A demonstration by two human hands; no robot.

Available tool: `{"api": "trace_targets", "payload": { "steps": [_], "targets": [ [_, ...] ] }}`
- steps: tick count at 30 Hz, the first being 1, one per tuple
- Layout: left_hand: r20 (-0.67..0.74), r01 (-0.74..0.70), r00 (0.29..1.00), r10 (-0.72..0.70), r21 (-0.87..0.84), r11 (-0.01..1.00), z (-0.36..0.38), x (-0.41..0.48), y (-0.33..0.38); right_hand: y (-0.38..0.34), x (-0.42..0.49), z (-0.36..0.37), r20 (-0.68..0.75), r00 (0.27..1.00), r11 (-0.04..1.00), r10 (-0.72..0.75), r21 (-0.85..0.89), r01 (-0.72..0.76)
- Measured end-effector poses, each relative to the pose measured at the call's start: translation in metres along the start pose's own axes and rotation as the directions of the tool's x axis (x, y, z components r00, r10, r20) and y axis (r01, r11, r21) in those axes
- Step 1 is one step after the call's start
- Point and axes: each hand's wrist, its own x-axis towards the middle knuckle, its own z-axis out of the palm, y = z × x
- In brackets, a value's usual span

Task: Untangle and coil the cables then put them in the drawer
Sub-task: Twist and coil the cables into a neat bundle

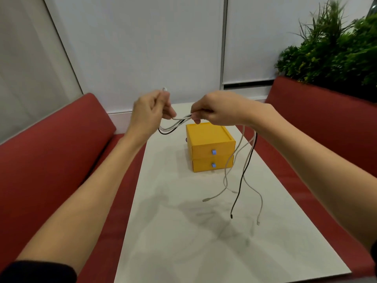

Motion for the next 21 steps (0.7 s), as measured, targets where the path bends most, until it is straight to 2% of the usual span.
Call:
{"api": "trace_targets", "payload": {
  "steps": [4, 7, 10, 14, 17, 19, 21],
  "targets": [
    [0.159, 0.063, 0.985, -0.062, 0.001, 0.998, 0.015, -0.008, 0.002, 0.011, 0.001, -0.007, -0.056, 0.998, 0.993, 0.028, 0.118, -0.022],
    [0.303, 0.258, 0.932, -0.199, -0.168, 0.951, 0.028, -0.022, 0.006, 0.025, 0.001, -0.007, -0.104, 0.990, 0.973, 0.090, 0.220, -0.065],
    [0.413, 0.524, 0.835, -0.363, -0.401, 0.751, 0.040, -0.031, 0.008, 0.042, -0.001, 0.005, -0.117, 0.984, 0.952, 0.134, 0.292, -0.095],
    [0.562, 0.726, 0.687, -0.461, -0.515, 0.454, 0.050, -0.032, 0.010, 0.057, -0.006, 0.033, -0.050, 0.980, 0.845, 0.192, 0.516, -0.139],
    [0.664, 0.775, 0.614, -0.427, -0.608, 0.171, 0.053, -0.027, 0.006, 0.062, -0.007, 0.045, 0.041, 0.971, 0.653, 0.236, 0.733, -0.190],
    [0.714, 0.772, 0.604, -0.355, -0.634, 0.038, 0.055, -0.025, 0.001, 0.063, -0.006, 0.048, 0.151, 0.952, 0.476, 0.266, 0.838, -0.266],
    [0.766, 0.766, 0.600, -0.231, -0.633, -0.108, 0.058, -0.024, -0.007, 0.063, -0.007, 0.051, 0.265, 0.938, 0.339, 0.225, 0.881, -0.330]
  ]
}}
